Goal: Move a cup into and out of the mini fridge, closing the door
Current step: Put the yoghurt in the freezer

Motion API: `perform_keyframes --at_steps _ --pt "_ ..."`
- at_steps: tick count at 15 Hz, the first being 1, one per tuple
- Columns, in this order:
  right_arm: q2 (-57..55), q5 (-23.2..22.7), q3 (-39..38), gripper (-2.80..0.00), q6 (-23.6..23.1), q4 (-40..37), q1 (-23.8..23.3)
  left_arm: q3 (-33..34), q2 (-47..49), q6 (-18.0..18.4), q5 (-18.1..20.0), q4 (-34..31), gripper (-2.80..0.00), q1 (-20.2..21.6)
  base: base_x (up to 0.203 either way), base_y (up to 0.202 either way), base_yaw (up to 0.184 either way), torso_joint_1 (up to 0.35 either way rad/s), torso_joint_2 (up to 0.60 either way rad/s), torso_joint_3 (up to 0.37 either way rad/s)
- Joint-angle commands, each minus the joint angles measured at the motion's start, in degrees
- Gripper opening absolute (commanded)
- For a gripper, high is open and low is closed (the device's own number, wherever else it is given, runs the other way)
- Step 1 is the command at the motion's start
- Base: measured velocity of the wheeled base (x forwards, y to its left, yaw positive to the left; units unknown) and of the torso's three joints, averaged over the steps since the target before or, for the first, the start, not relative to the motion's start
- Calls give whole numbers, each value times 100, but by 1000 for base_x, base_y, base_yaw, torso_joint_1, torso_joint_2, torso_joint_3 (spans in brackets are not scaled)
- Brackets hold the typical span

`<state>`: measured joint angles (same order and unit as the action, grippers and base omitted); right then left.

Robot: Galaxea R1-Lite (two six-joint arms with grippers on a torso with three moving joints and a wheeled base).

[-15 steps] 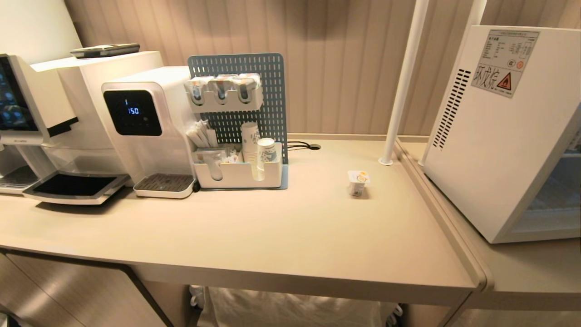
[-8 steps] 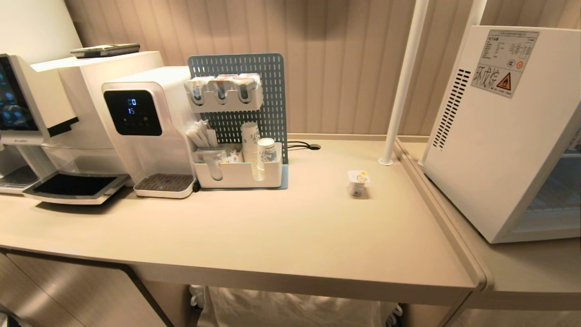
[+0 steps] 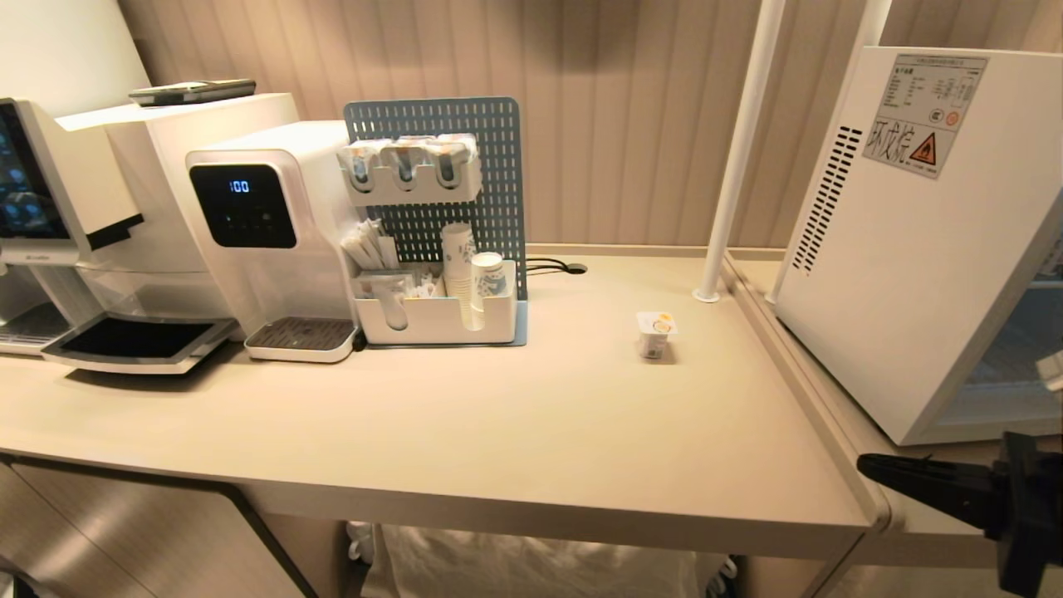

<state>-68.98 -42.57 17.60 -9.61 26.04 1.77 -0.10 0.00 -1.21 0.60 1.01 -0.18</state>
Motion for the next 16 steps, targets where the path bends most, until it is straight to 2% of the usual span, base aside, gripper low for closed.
perform_keyframes --at_steps 1,3,5,9,12,14,16 --pt "-1662 -130 172 -280 -510 184 -30 1 9 -2 2 4 -280 1 0 0 0 0 0 0" --pt "-2745 2 593 -280 -714 579 -77 1 9 -2 2 4 -280 1 0 0 0 0 0 0" --pt "-3757 430 1136 -280 -703 1181 -69 1 9 -2 2 4 -280 1 0 0 0 0 0 0" --pt "-5355 2105 2709 -280 28 2319 372 1 9 -2 2 4 -280 1 0 0 0 0 0 0" --pt "-6077 3133 3767 -280 222 2371 802 1 9 -2 2 4 -280 1 0 0 0 0 0 0" --pt "-6395 3605 4446 -280 242 2063 968 1 9 -2 2 4 -280 1 0 0 0 0 0 0" --pt "-6555 3839 4739 -280 215 1966 1035 1 9 -2 2 4 -280 1 0 0 0 0 0 0"
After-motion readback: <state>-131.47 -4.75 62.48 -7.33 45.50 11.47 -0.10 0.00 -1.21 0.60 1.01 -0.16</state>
